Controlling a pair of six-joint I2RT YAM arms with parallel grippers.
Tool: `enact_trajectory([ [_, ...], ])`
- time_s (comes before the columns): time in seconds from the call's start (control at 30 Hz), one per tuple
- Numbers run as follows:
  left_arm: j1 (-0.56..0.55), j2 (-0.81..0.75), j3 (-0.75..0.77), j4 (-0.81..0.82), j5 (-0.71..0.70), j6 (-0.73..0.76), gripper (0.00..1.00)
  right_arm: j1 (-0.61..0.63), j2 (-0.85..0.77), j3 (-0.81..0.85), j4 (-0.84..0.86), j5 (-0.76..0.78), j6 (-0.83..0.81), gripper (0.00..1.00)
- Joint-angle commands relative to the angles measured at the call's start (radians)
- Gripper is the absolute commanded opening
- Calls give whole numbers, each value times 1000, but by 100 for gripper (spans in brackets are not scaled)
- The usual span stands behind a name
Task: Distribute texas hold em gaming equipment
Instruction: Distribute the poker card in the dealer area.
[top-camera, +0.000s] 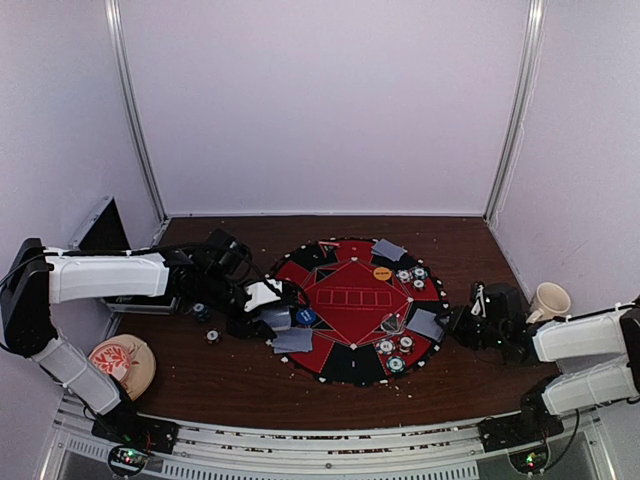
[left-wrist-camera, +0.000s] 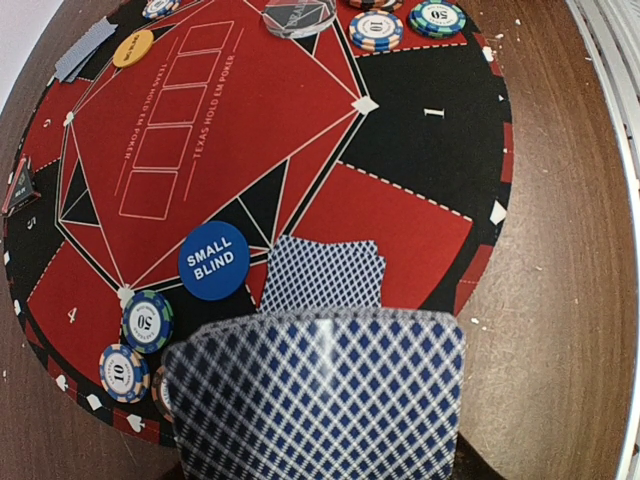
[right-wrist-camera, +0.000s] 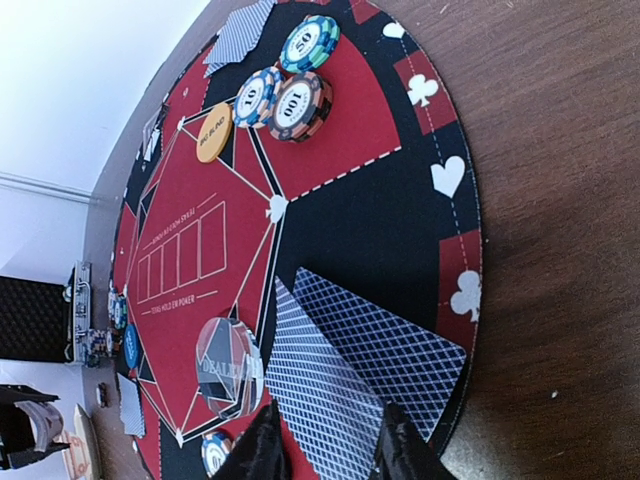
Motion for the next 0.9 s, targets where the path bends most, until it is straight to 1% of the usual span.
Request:
enact_trajectory([
  [0.0,4,-4,-2,27,8,4,54,-8,-31,32,-57,19,-23,36],
  [0.2,4,-6,-4,27,8,4,54,-8,-98,43,-149,68,-41,42],
  [0.3,3,-5,-4,27,8,4,54,-8,-143,63,-229,121,-62,45],
  [0.43,4,-6,0,27,8,4,54,-8,-201,96,-313,183,-96,54],
  [0.53,3,-5,0,27,6,4,54,-8,-227,123,-344,188,-120,61],
  [0.6,3,-5,1,27,5,4,54,-6,-222,132,-318,138,-128,63],
  [0.7,3,-3,4,27,5,2,54,16,-170,147,-226,27,-127,63],
  [0.87,3,-6,3,27,1,2,54,164,-8,242,-73,-35,-133,66],
])
